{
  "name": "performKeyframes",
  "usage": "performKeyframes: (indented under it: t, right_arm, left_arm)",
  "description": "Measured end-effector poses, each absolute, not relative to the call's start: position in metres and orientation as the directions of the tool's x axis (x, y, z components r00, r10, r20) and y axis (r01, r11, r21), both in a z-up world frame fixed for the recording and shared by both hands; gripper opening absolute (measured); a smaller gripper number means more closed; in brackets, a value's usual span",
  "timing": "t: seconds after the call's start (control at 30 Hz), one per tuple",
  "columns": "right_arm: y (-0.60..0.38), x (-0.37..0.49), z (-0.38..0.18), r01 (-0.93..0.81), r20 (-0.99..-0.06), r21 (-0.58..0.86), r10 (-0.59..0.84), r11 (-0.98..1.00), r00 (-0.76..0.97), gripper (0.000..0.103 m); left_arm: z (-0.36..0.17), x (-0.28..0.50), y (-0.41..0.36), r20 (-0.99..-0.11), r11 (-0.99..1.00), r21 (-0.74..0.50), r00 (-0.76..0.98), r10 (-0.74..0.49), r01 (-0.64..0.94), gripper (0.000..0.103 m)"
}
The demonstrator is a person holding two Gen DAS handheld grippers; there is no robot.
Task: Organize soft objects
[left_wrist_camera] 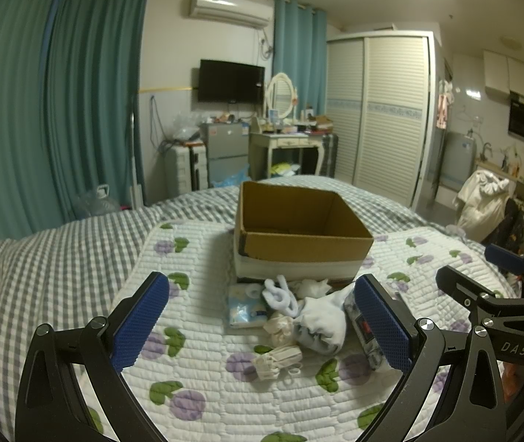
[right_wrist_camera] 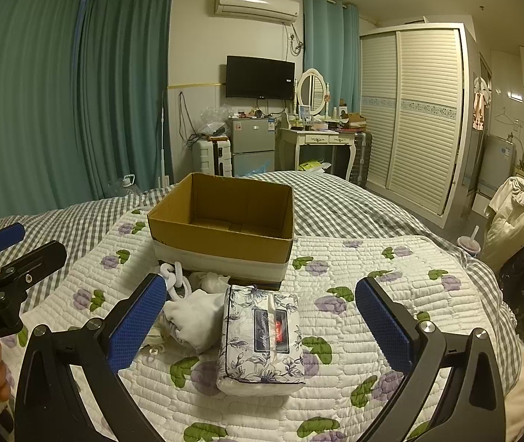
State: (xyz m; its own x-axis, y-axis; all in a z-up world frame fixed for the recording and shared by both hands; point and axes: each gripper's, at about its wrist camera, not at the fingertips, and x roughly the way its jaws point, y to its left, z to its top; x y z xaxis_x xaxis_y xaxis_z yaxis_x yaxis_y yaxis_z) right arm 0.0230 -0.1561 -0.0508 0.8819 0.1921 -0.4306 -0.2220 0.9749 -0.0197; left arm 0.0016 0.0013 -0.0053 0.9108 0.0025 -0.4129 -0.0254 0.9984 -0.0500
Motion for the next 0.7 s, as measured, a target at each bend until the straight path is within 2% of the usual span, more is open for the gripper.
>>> performKeyframes:
  t: [0.7]
  right_arm:
    - [-0.1586, 0.0205, -0.0467, -0.227, -0.427, -0.018, 0.198, 0.974, 0.882, 0.103]
  left_arm:
    - [-0.0001, -0.0039, -0.0037, -0.403, 0.998, -0.062, 0.915, -0.011, -0.016, 0.103]
